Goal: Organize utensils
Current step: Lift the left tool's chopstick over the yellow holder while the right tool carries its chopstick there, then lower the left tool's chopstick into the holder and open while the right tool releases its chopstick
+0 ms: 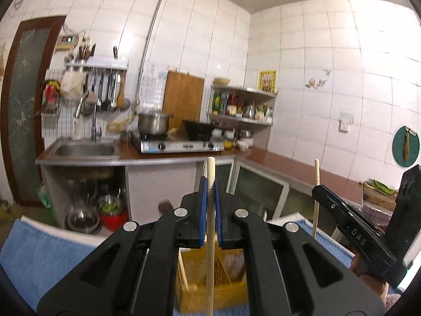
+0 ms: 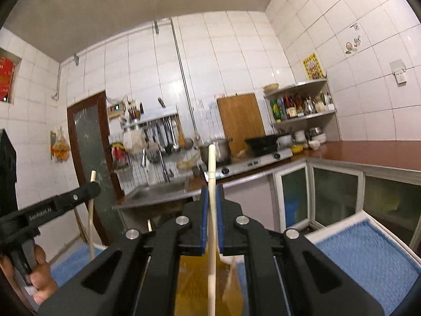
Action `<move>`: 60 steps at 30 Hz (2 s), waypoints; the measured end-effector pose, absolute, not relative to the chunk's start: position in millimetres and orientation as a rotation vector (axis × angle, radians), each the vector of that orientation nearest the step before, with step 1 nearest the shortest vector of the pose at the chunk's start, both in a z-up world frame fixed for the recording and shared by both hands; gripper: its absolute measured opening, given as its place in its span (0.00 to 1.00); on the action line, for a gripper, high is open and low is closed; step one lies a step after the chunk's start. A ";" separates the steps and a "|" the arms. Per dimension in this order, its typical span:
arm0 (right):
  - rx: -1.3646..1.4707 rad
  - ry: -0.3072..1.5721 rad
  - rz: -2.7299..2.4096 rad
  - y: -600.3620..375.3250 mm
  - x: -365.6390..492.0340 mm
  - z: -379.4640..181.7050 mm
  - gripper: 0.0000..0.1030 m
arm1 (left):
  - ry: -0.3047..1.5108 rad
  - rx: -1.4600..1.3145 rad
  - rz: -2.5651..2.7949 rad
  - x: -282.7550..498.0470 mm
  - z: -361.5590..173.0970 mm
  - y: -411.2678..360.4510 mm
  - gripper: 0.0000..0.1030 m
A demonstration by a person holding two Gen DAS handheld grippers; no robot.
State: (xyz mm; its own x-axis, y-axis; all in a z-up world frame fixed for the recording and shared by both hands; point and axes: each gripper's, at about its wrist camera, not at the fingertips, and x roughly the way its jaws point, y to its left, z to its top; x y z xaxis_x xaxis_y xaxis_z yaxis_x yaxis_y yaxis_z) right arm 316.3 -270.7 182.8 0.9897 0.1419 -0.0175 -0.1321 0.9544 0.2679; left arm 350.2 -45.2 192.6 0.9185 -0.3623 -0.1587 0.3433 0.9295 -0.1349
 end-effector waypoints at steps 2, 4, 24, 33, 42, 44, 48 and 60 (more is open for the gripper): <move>0.265 0.002 0.144 -268.6 325.6 186.8 0.06 | 0.160 -0.120 -0.367 360.8 196.4 -45.6 0.04; 0.252 -0.027 0.142 -264.3 333.8 187.3 0.06 | 0.136 -0.141 -0.367 372.1 198.0 -44.0 0.04; 0.174 -0.087 0.123 -243.7 375.5 161.0 0.06 | 0.019 -0.063 -0.301 426.6 161.0 -69.0 0.04; 0.150 -0.012 0.110 -242.1 375.9 128.4 0.06 | 0.099 -0.038 -0.293 421.3 126.3 -58.9 0.04; 0.137 0.046 0.105 -241.2 364.4 104.9 0.06 | 0.163 0.000 -0.276 404.0 101.2 -53.9 0.04; 0.130 0.064 0.103 -239.3 363.7 99.9 0.06 | 0.189 -0.018 -0.278 403.4 96.0 -49.9 0.04; 0.123 0.089 0.095 -236.6 359.0 91.1 0.06 | 0.225 -0.013 -0.277 399.8 85.4 -50.4 0.04; 0.119 0.208 0.099 -237.5 342.6 88.3 0.07 | 0.320 -0.030 -0.267 376.8 84.9 -41.6 0.09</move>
State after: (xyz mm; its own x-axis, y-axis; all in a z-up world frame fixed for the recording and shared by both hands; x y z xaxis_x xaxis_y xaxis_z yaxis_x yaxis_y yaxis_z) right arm 342.6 -237.5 88.3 0.9735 0.1107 -0.2002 -0.0860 0.9880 0.1284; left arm 376.8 -41.6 84.9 0.9143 -0.2644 -0.3068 0.2550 0.9643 -0.0711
